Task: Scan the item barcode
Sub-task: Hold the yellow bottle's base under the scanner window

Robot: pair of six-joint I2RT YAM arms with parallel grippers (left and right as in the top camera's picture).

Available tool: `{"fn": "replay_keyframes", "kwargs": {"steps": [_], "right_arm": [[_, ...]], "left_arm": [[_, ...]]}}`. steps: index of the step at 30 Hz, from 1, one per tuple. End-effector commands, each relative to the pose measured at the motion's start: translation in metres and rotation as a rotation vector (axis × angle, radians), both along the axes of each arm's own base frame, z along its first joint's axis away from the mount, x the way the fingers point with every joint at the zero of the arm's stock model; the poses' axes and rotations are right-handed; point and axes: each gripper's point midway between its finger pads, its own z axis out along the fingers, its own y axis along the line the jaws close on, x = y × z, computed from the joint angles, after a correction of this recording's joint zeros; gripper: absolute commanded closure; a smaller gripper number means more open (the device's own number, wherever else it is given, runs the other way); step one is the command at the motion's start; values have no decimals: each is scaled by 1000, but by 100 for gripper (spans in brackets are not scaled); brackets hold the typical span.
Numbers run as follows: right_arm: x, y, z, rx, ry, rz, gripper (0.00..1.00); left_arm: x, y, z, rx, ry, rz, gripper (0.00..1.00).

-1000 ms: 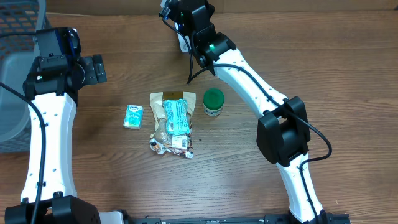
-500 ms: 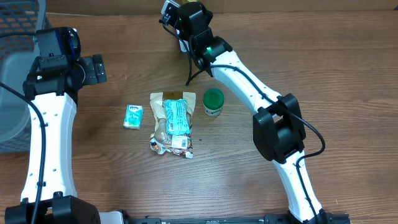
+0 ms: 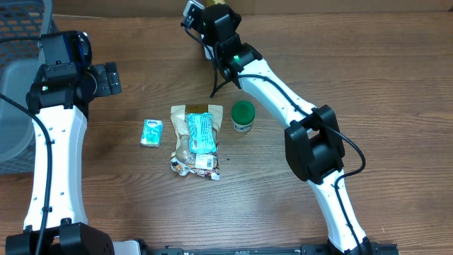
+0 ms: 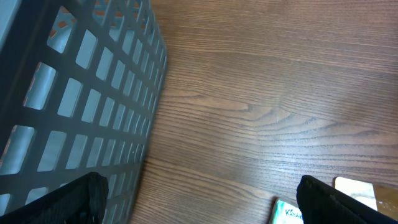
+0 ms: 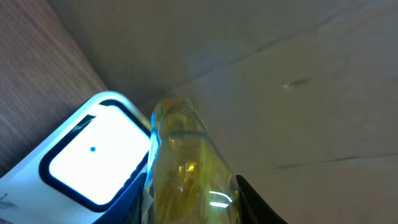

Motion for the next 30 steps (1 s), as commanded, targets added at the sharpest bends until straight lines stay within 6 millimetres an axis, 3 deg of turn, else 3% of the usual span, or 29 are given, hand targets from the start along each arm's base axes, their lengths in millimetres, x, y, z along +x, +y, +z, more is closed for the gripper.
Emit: {"fn": "replay_keyframes", "kwargs": {"steps": [1,17,30], "right_arm": [[4,-2,1,16,-15,-27,96],[4,-2,1,16,-14,-27,96],[1,-6,-2,144,17,-96,96]], "left_arm": [[1,-3,11,-3,-31,0,1],[1,-3,11,-2,-32,0,0],[1,-3,11,-2,-32,0,0]]}}
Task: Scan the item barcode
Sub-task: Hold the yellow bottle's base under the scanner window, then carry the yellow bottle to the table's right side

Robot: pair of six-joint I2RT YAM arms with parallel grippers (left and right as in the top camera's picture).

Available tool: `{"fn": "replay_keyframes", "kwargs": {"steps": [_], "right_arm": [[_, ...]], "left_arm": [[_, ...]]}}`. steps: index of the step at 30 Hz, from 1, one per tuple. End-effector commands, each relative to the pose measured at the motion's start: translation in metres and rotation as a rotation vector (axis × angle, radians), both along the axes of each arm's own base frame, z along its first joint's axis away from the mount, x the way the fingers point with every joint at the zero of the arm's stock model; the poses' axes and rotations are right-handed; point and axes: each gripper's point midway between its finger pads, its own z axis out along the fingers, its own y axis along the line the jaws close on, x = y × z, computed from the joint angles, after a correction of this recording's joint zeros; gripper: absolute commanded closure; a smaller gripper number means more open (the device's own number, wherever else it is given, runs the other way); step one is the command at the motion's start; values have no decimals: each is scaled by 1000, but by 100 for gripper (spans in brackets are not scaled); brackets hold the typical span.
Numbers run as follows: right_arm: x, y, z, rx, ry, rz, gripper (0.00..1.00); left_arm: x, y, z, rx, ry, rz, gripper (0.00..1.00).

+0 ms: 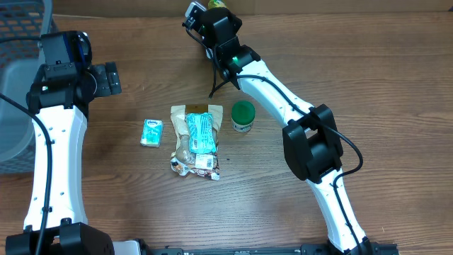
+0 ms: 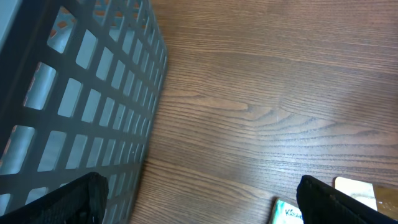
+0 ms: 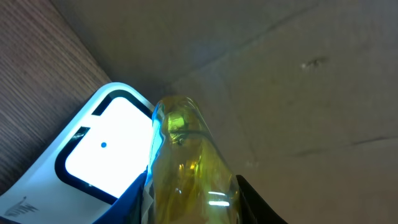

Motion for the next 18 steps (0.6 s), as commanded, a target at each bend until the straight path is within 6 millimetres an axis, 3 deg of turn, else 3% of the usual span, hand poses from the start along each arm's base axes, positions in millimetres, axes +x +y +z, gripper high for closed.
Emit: {"fn": "replay_keyframes", "kwargs": {"steps": [1,4,10,14,18], "right_arm": [[1,-4,15,106,-19,-59,96],[-1,-7,42,192,-52,-91,96],[-19,-29,116,343,-95,-141,96],[-37,-55,156,456,-87,-202,96],[-60,-90,180,550,-26,-274,96]], "left_arm": [[1,-3,11,-3,-31,0,1],[1,-3,11,-3,-31,0,0],[1,-3,11,-2,-31,0,1],[1,-3,11,-3,-31,0,1],[1,-3,11,-3,-31,0,1]]}}
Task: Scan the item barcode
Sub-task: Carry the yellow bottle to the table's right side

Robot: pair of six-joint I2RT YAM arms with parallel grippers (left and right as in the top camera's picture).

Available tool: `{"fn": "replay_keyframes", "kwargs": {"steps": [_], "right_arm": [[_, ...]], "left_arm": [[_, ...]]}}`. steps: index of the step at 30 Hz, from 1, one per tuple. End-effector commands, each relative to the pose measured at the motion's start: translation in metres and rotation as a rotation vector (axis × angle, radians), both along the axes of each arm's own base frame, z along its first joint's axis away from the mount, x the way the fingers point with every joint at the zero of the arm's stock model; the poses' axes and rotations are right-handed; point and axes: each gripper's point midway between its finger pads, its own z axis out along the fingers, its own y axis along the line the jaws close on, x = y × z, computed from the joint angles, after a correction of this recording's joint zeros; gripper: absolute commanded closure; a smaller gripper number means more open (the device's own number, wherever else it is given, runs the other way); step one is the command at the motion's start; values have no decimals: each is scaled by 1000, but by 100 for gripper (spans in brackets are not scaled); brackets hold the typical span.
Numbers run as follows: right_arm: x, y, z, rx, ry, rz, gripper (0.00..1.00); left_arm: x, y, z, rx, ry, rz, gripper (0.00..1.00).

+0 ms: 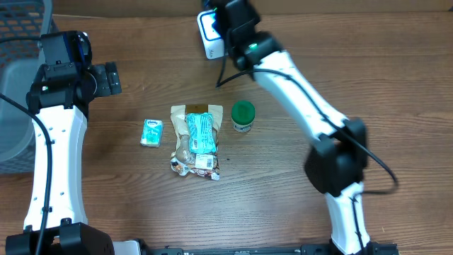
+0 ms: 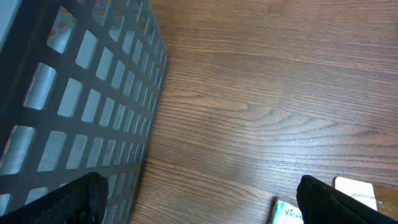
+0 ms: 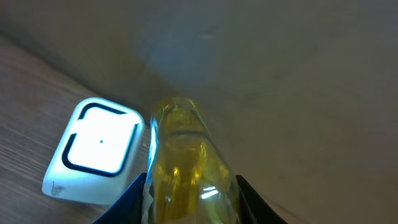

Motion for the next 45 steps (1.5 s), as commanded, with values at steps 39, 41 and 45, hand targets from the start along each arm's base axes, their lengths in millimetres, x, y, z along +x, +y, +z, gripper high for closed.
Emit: {"fn": "replay_keyframes", "kwargs": {"steps": [39,41,45], "right_arm": [[-188,-290,-124,600,912,-921,94],[-184,-292,-128,595,893,-923,92],[-185,-300,-129,572,867,-973,88]], "left_arm": [[1,-3,11,-2,-31,0,0],[1,-2,11,-2,-32,2,1],[1,-2,11,-2,-32,2,1]]}}
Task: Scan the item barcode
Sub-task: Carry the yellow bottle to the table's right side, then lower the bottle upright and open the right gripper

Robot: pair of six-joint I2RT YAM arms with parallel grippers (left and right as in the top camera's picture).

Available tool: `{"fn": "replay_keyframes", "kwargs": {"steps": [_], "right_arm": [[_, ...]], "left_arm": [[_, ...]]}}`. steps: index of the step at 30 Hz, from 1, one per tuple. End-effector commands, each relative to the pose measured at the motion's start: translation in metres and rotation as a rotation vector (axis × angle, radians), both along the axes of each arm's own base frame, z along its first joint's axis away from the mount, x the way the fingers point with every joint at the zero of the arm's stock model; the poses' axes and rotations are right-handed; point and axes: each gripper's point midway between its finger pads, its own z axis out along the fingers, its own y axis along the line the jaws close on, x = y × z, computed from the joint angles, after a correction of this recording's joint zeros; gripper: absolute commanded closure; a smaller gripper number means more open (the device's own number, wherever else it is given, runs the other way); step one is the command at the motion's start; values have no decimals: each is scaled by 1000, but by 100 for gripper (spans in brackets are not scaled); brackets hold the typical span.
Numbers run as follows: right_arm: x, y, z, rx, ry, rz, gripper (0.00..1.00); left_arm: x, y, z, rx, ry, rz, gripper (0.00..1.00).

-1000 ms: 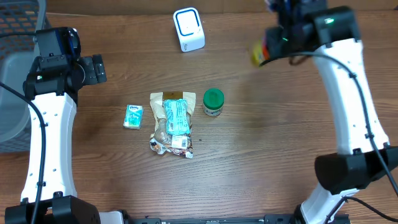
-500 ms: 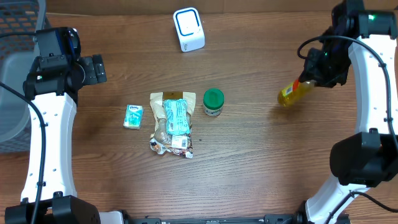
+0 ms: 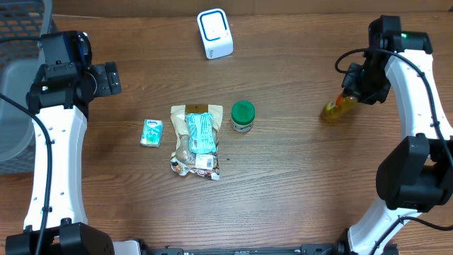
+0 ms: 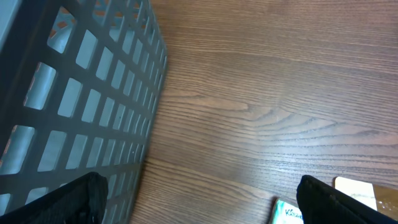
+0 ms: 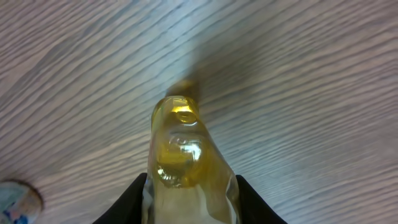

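My right gripper (image 3: pixel 357 92) is shut on a clear bottle of yellow liquid (image 3: pixel 337 107), held low over the right side of the table. In the right wrist view the yellow bottle (image 5: pixel 184 158) fills the space between the black fingers (image 5: pixel 130 199), base pointing at the wood. The white barcode scanner (image 3: pixel 214 32) with its lit window stands at the back centre, far from the bottle. My left gripper (image 4: pixel 199 202) is open over bare wood beside the basket, with nothing between its fingers.
A green-lidded jar (image 3: pixel 243 116), a snack bag with a blue packet on it (image 3: pixel 196 140) and a small teal tissue pack (image 3: pixel 151 132) lie mid-table. A grey mesh basket (image 4: pixel 74 93) stands at the left edge.
My right gripper has gone with the yellow bottle from beside the scanner at the back centre to low over the right side of the table. The left arm has not moved.
My right gripper held the yellow bottle right at the lit scanner window, shifting it slightly there. Then it held the bottle a little back from the scanner. Now the bottle is far to the right, near the table surface. The left arm stayed still throughout.
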Motion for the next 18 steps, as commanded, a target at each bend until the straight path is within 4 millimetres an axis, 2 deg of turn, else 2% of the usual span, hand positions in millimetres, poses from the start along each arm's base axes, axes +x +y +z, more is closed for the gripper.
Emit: {"fn": "replay_keyframes", "kwargs": {"steps": [1,11,18], "right_arm": [[0,-10,4,-53,-9,-44,87],[-1,-8,4,-53,-4,-39,73],[4,-11,3,-84,-23,-43,72]], "left_arm": [[1,-2,11,-2,-32,2,0],[1,-3,11,-2,-32,0,0],[1,-3,11,-2,-32,0,0]]}}
